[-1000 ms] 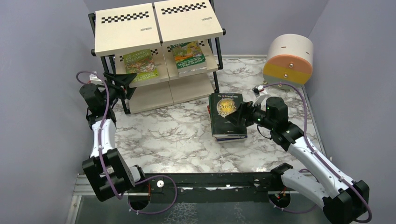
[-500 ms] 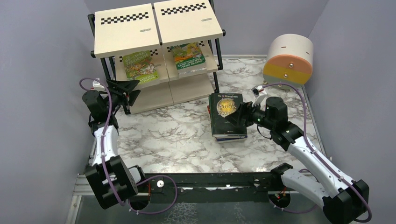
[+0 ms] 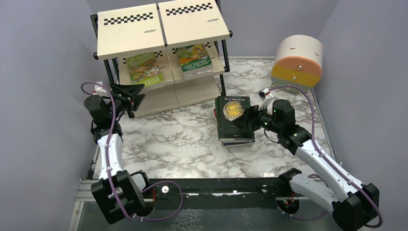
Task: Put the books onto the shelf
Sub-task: Place the book on the shelf.
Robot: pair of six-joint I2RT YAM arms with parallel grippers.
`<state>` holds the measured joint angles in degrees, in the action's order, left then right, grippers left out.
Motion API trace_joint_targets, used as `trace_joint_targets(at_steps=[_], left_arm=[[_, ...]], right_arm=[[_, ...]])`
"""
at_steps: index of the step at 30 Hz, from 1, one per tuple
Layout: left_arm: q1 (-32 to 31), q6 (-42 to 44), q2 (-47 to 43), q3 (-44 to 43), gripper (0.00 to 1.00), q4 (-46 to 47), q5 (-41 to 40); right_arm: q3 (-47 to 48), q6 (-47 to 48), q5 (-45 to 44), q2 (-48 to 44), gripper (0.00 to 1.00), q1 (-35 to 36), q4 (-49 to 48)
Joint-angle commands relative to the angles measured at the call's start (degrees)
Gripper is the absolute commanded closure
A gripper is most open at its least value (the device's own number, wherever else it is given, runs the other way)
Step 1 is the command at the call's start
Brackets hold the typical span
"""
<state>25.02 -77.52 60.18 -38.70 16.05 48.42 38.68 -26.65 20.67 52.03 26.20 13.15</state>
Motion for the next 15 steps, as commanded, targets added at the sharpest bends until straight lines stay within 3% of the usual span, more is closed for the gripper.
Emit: trace_joint_targets(at_steps=[1,15], left_arm=[[0.39,-0.52,-1.06,0.14,0.43,1.24,0.66],[0.39,-1.60,1.56,-2.76,0.43,4.01,0.75]], right_arm=[[0.69,1.07,1.31,0.30,0.20,0.21,-1.48],[0.72,0.50,1.09,1.42,0.20,0.26,-2.42]])
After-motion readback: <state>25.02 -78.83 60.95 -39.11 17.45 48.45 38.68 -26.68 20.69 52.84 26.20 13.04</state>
